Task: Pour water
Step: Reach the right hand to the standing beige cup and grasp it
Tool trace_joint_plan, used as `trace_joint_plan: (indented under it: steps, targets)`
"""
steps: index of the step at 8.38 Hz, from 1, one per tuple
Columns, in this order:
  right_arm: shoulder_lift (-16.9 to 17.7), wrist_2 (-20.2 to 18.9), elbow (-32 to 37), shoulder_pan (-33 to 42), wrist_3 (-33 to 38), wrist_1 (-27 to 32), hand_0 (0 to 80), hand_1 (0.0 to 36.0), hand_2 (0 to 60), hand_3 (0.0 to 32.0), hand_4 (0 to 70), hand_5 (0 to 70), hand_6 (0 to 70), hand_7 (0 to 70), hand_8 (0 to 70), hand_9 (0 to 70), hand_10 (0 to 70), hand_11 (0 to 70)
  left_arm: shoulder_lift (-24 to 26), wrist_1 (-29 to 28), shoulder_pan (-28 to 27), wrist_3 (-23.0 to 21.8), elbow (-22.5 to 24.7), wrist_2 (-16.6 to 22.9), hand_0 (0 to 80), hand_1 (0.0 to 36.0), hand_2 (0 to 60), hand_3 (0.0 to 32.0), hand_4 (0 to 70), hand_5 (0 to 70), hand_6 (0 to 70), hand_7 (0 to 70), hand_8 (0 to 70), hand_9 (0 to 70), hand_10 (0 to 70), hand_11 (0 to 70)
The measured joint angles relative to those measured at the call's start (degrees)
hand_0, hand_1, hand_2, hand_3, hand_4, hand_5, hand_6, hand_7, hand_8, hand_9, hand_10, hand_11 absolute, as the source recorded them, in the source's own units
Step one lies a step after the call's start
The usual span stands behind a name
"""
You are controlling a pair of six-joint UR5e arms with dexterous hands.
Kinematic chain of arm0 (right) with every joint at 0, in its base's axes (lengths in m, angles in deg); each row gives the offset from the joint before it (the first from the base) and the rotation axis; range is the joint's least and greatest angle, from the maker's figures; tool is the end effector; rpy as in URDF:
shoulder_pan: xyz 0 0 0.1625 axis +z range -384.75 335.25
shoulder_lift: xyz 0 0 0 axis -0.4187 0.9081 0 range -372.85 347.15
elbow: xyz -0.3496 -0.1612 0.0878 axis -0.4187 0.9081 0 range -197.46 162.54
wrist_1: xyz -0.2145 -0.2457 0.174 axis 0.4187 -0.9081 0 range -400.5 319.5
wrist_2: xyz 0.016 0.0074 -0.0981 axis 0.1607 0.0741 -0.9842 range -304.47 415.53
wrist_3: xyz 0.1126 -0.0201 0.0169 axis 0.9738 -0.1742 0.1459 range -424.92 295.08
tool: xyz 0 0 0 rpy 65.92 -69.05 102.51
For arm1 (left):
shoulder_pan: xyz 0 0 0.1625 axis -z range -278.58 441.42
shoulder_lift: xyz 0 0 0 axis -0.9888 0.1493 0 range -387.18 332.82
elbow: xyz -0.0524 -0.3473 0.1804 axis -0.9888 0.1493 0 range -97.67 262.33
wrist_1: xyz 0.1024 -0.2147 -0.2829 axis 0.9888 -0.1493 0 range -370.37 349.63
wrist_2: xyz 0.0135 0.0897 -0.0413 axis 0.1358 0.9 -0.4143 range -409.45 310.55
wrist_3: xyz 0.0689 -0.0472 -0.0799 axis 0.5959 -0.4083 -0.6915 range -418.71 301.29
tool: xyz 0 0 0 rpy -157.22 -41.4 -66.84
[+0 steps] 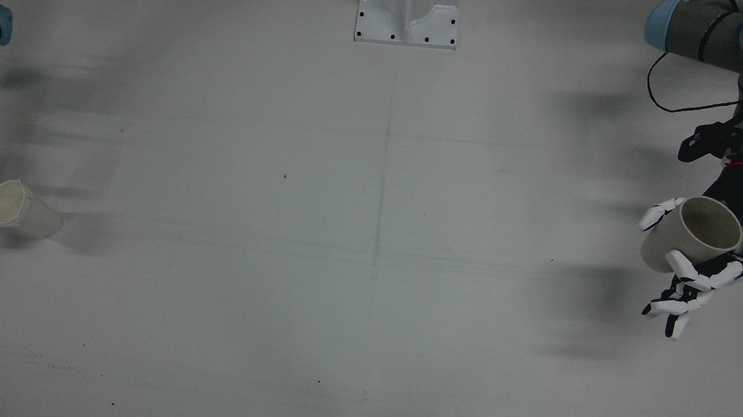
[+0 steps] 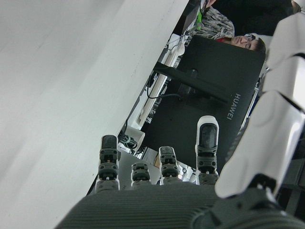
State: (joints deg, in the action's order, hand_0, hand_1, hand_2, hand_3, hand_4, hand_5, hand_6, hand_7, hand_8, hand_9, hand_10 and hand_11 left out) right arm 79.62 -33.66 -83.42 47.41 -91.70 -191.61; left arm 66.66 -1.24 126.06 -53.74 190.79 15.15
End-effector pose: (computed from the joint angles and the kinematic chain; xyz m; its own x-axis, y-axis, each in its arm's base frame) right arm 0.0025 -0.4327 0.8056 -0.8594 0.2436 0.4496 -0.4194 0.1673 -0.8923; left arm 0.2057 -0.4603 0.4989 -0.9425 -0.3340 0.0130 -0.0808 0.1898 -0.9785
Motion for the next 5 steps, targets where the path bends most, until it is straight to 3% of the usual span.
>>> trace_joint_plan:
  steps: [1,2,4,5]
  targets:
    - [-0.58,0.92,-0.52,-1.88,-1.03,-1.02,48.1,14.2,8.4,0.0,0.0,51.6,4.1,12.8,3.6,5.3,9.6,15.6,-0.24,0.02,0.08,-0.25,-0.12,-0.11,80.0,36.0,60.0,0.0,70.0,70.0,16.3,28.4,6.2,5.6,8.7,15.6]
    - [-0.82,1.44,-1.38,-3.29,-1.96,-1.78,47.9,14.5,10.4,3.2,0.0,55.6,4.6,15.6,3.2,5.9,9.5,15.3,-0.47,-0.17,0.13,-0.39,-0.43,-0.20,80.0,36.0,60.0,0.0,70.0,70.0,16.2,28.4,6.3,5.7,8.7,15.5]
    - [-1.27,3.39,-8.00,-7.29,-5.55,-9.14,47.4,13.9,10.2,0.0,0.0,56.1,3.5,13.5,3.5,6.1,9.6,15.6,-0.81,-1.37,0.17,-0.47,-1.38,-0.25,80.0,36.0,60.0,0.0,70.0,70.0,16.2,28.3,6.3,5.8,8.7,15.6]
    - [-1.49,4.57,-10.89,-8.90,-7.03,-12.37,47.9,14.8,11.4,1.0,0.0,56.5,3.8,14.4,3.4,6.2,9.2,15.0,-1.54,-2.48,0.17,-0.45,-1.75,-0.26,80.0,36.0,60.0,0.0,70.0,70.0,16.3,28.3,6.4,5.8,8.9,15.8]
